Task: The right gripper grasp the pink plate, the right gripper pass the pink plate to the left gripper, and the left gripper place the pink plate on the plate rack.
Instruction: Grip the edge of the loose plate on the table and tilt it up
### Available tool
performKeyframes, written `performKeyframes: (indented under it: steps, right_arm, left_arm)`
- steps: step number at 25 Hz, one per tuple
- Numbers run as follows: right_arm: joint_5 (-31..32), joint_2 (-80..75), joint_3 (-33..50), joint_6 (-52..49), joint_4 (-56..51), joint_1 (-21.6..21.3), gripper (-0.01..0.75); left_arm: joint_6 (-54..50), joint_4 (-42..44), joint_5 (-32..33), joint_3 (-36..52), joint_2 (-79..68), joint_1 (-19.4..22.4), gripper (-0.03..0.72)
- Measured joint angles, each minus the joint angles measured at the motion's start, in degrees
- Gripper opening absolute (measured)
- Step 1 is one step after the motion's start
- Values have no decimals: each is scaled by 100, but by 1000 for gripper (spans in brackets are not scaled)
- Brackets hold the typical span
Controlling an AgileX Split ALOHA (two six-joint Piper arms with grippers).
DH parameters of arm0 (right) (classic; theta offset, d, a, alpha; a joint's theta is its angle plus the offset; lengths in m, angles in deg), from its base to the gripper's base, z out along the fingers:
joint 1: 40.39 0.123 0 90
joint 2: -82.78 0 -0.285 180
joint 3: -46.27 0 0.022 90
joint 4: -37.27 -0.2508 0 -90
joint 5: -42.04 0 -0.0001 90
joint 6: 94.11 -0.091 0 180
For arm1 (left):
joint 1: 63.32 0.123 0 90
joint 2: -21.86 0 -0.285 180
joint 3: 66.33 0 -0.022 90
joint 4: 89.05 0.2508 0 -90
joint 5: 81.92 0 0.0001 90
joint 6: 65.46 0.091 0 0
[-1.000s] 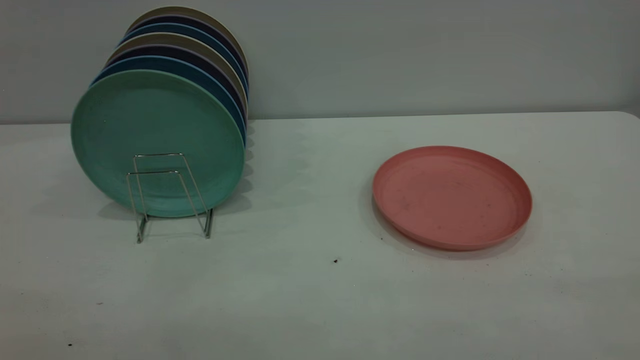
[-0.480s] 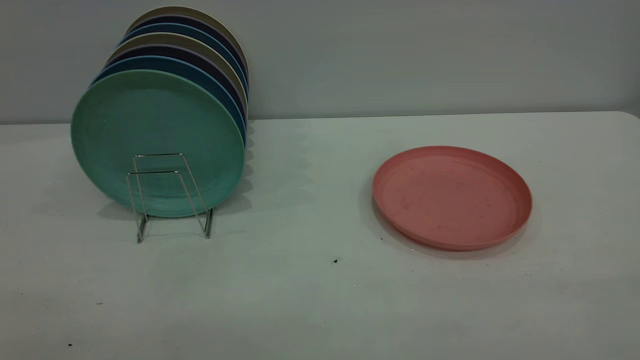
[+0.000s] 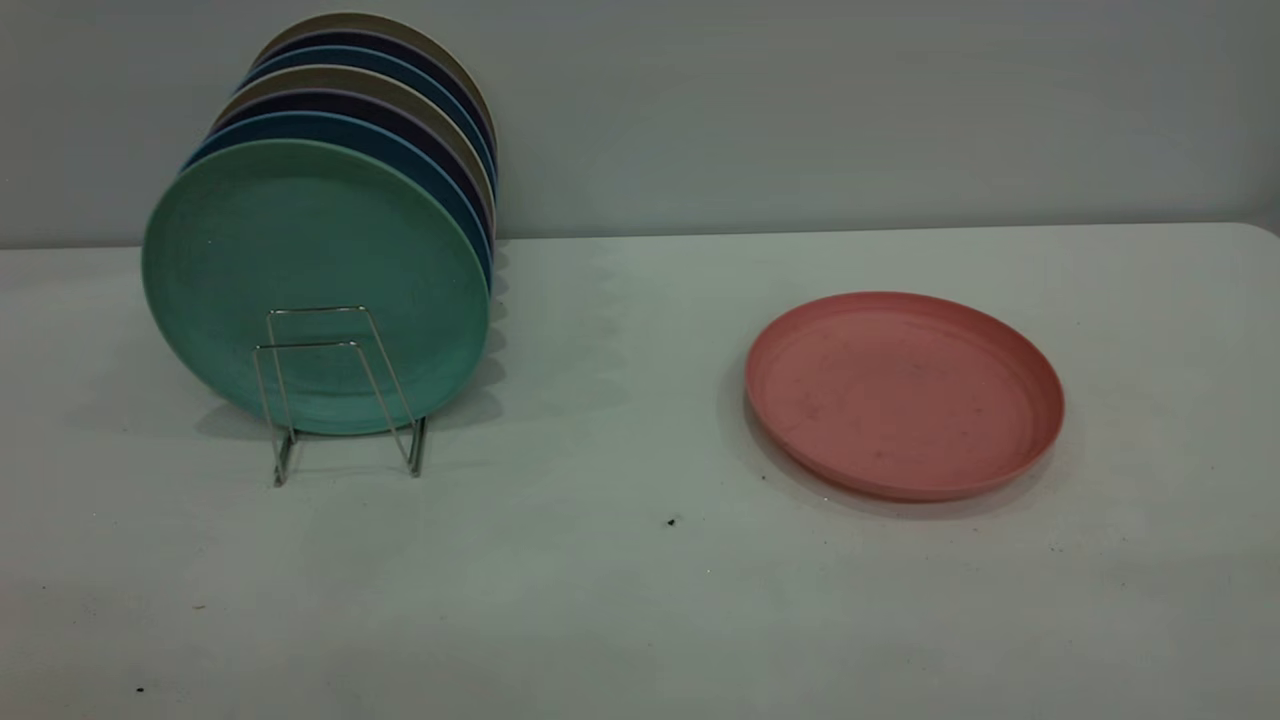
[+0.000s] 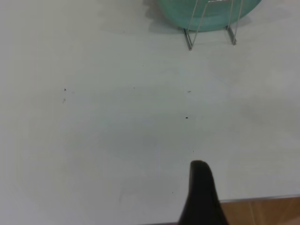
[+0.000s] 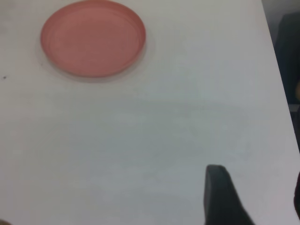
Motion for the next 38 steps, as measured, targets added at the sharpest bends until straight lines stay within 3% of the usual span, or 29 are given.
performKeyframes:
  steps: [16, 23, 27, 32, 38]
  right_arm:
    - [-15, -9, -21, 45, 6, 0, 390]
    - [-1206, -1160, -134, 508, -212, 0, 390]
    - [-1660, -2388, -134, 1216, -1080, 0, 390]
    - [-2105, -3942, -134, 2747, -3028, 0, 390]
    - [-2806, -5903, -189, 4498, -5156, 0, 390]
  left_arm:
    - [97, -33, -44, -50, -31, 0, 566]
    - [511, -632, -758, -301, -1669, 0, 566]
    - [1126, -1579, -1514, -301, -2838, 0, 566]
    - [2261, -2796, -2218, -301, -4038, 0, 566]
    - [2553, -3248, -2825, -541, -5272, 0, 566]
